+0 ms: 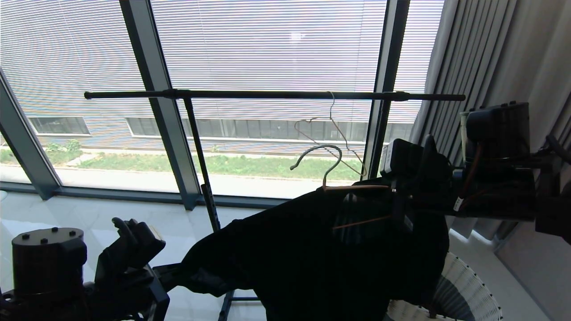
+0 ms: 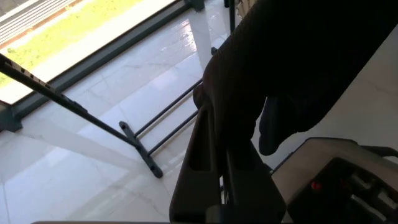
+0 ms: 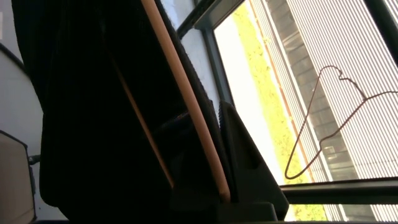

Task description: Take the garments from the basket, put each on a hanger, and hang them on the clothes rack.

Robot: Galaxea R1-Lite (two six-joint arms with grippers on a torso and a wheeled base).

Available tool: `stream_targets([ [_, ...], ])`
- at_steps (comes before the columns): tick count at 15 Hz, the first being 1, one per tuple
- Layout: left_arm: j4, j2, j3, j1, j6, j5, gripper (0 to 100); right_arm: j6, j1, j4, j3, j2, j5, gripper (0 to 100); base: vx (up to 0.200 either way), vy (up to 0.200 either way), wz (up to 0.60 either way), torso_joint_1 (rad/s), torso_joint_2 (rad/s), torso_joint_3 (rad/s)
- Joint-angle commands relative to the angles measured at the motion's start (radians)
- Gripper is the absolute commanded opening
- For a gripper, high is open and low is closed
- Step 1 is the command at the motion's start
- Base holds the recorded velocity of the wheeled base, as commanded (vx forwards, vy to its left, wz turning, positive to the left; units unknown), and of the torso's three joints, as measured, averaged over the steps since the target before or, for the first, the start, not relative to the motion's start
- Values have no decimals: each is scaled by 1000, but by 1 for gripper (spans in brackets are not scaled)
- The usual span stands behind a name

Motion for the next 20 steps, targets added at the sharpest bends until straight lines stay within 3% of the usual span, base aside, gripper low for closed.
stream_targets([
  [1, -1, 11, -1, 19, 0, 0, 0, 0, -1, 0, 1, -4, 0, 0, 0, 0, 0, 0, 0, 0],
  [8, -1, 45, 5, 251, 0, 0, 0, 4, -87, -5, 0, -30, -1, 0, 0, 0, 0, 0, 0, 0],
  [15, -1, 43, 16, 248, 6, 0, 0, 30, -90, -5, 6, -32, -4, 0, 0, 0, 0, 0, 0, 0],
  [16, -1, 43, 18, 248, 4, 0, 100, 36, -90, -5, 7, -32, -6, 0, 0, 0, 0, 0, 0, 0],
  [20, -1, 34, 18, 248, 0, 2, 100, 66, -90, -3, 26, -33, -27, 0, 0, 0, 0, 0, 0, 0],
])
